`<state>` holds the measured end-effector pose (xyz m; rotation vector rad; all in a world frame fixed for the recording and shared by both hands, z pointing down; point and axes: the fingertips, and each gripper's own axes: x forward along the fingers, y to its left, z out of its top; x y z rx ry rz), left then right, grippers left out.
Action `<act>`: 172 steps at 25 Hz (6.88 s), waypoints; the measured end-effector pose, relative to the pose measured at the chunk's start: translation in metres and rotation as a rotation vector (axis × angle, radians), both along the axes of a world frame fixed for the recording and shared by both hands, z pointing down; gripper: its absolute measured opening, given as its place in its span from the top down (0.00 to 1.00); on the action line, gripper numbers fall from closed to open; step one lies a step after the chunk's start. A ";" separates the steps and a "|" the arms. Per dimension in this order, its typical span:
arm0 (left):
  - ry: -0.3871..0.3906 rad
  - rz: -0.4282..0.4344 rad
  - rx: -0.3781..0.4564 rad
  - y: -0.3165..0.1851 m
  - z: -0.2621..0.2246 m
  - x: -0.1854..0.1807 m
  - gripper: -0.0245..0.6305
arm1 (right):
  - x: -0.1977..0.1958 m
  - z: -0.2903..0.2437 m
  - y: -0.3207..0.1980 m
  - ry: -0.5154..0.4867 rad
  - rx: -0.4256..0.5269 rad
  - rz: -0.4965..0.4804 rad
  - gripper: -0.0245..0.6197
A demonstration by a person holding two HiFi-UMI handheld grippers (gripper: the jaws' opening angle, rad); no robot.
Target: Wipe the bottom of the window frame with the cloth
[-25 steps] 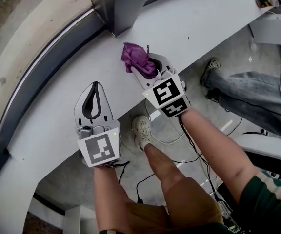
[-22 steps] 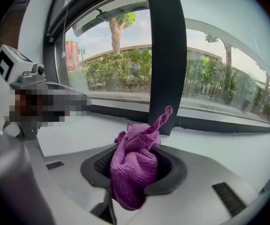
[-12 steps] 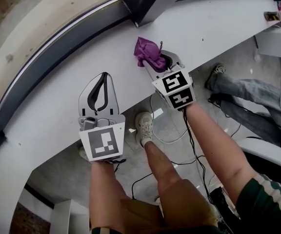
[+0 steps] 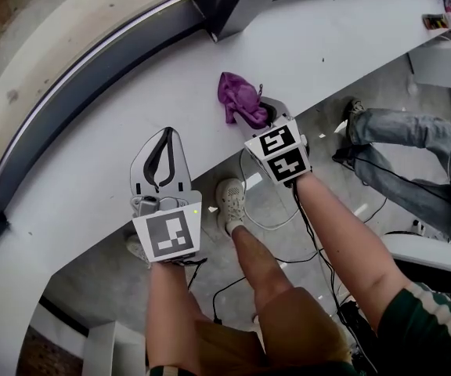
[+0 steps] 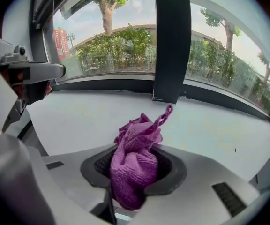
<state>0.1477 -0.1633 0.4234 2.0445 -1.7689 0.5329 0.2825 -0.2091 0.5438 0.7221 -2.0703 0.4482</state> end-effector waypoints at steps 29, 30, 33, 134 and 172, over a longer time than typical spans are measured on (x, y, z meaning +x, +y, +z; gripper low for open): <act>-0.027 -0.149 0.026 0.092 -0.018 -0.141 0.96 | -0.130 0.001 0.081 0.002 0.034 -0.133 0.73; -0.027 -0.156 0.027 0.095 -0.018 -0.145 0.95 | -0.135 0.001 0.086 0.002 0.029 -0.147 0.73; -0.029 -0.174 0.031 0.104 -0.019 -0.157 0.96 | -0.150 0.001 0.097 -0.001 0.024 -0.174 0.73; -0.006 -0.676 -0.049 0.464 -0.011 -0.494 0.95 | -0.631 -0.015 0.488 -0.245 -0.054 -0.748 0.73; -0.066 -0.328 0.264 0.331 -0.491 -0.271 0.95 | -0.371 -0.571 0.361 -0.707 0.167 -0.752 0.73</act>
